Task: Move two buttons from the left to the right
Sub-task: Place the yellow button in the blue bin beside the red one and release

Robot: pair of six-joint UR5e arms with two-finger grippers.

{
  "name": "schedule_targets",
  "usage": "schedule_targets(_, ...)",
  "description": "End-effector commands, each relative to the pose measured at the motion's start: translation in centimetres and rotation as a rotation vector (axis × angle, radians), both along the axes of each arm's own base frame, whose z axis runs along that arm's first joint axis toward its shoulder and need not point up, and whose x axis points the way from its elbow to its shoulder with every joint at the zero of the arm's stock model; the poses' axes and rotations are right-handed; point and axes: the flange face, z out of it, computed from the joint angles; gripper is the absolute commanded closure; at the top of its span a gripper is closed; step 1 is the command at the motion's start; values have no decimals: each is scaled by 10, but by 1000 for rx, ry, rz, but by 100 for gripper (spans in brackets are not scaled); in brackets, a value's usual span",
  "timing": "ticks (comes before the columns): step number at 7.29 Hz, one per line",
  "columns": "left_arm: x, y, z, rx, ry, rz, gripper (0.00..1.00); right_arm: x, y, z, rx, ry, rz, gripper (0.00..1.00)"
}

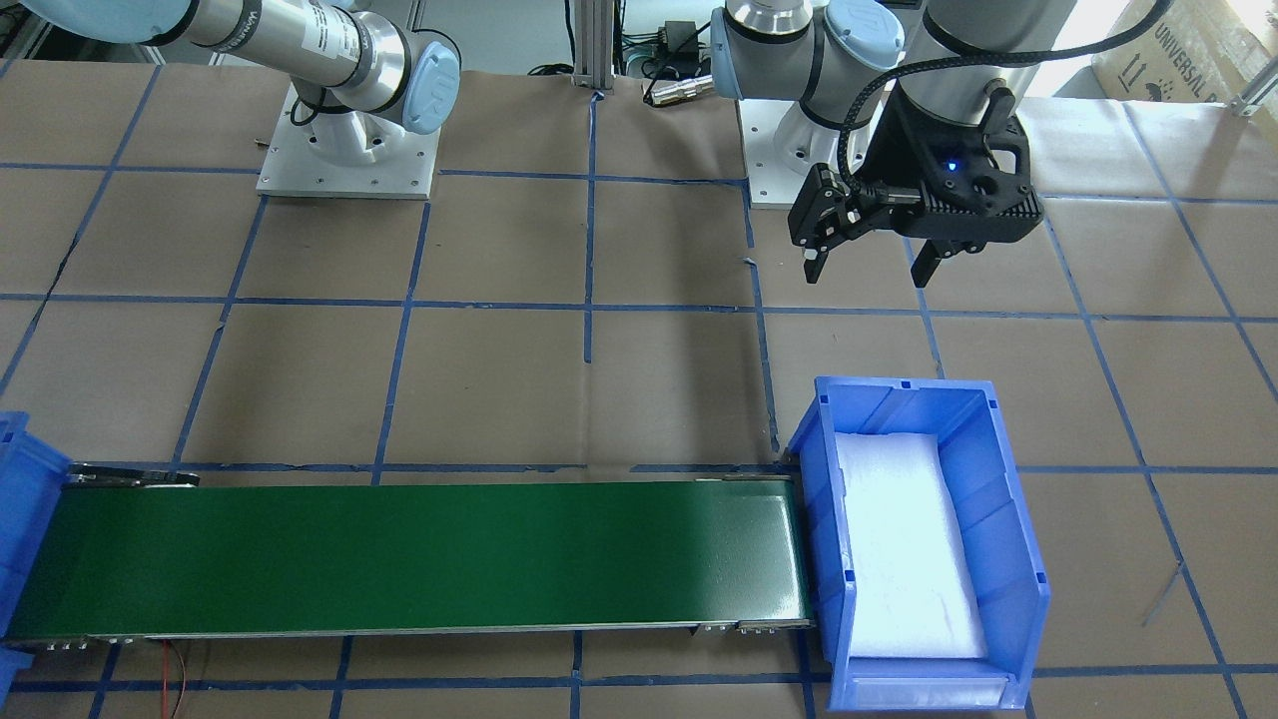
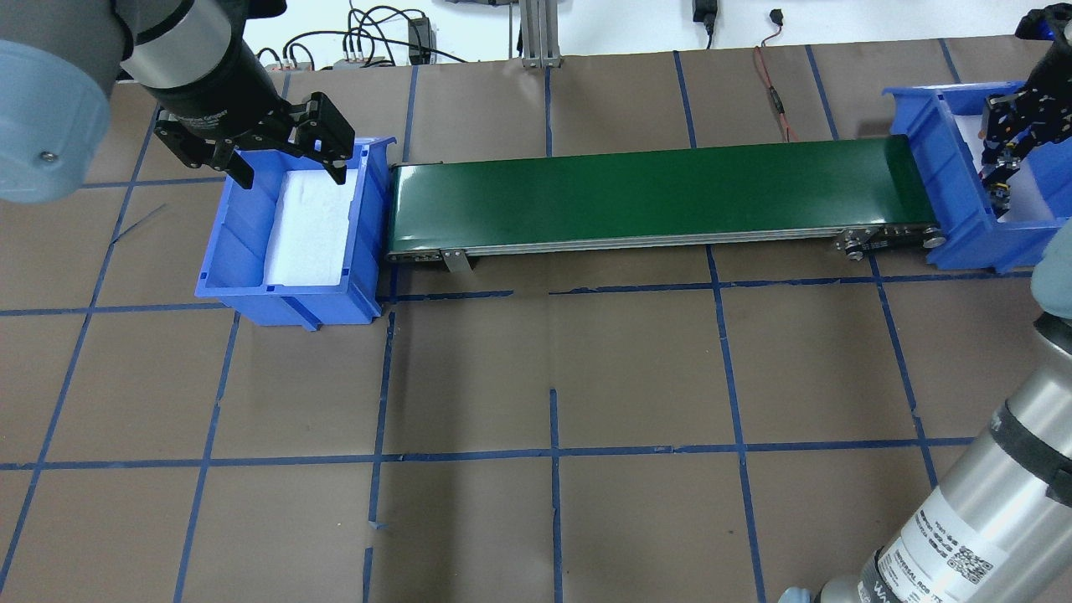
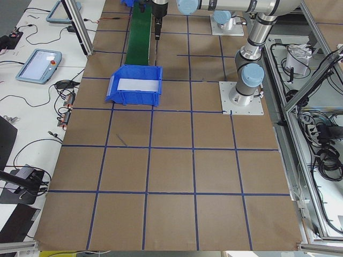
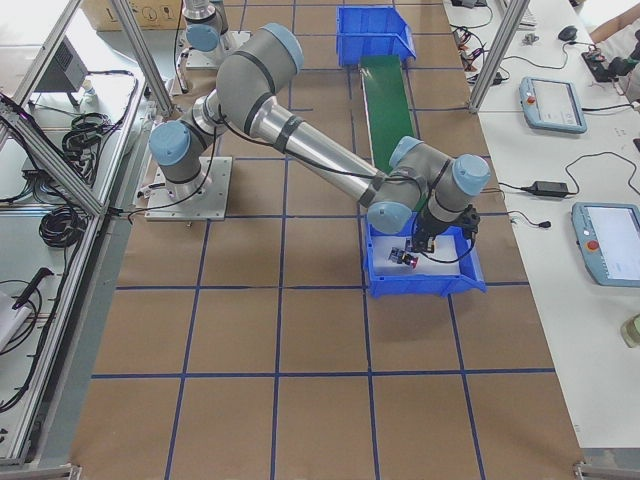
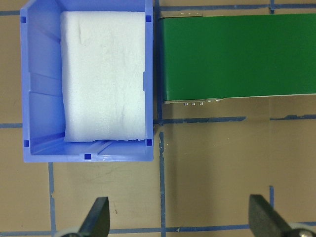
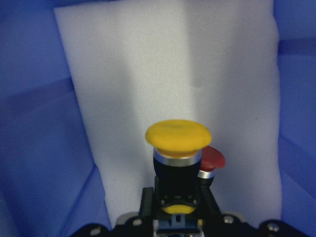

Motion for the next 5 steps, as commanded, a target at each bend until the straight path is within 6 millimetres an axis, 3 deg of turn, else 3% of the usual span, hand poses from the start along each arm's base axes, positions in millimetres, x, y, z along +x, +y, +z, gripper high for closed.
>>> schedule_targets(1,1,0,-1,2,-3,0,0,-1,-2,-18,16,-15,-4,83)
schedule_targets(2,1,-1,-1,2,-3,1,0,-1,-2,-18,16,-15,-3,75)
schedule_targets(3,2,-2,2,-7,1,5,0,-2,-4,-16,2,-6,-4,50)
schedule_targets(5,2,-3,3,-10,-5,1,0,-2,-5,-8,-13,4,-2,41)
